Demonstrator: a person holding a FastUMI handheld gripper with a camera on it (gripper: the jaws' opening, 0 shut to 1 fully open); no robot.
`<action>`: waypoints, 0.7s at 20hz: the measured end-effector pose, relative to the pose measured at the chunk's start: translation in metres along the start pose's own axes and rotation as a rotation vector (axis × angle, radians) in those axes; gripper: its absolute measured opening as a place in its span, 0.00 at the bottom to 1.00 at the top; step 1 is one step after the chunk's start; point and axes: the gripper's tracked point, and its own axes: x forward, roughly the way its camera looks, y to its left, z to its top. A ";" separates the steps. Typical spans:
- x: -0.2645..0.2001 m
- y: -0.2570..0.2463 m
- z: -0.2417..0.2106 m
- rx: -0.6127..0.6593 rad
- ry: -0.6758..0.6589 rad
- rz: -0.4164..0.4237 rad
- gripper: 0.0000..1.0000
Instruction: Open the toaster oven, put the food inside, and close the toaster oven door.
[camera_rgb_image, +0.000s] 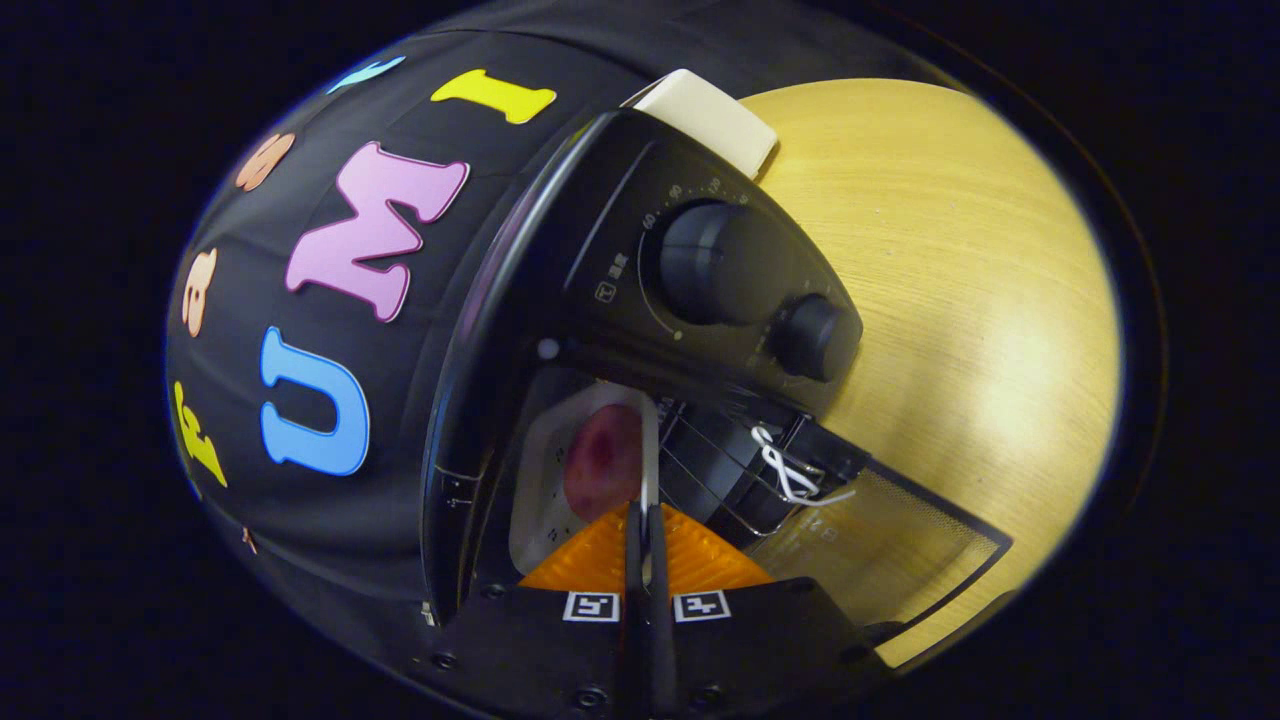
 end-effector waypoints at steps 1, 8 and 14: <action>0.002 0.003 0.001 0.012 -0.027 -0.005 0.06; 0.011 0.005 -0.001 -0.006 -0.098 -0.046 0.07; 0.000 0.001 -0.021 -0.090 -0.042 -0.027 0.24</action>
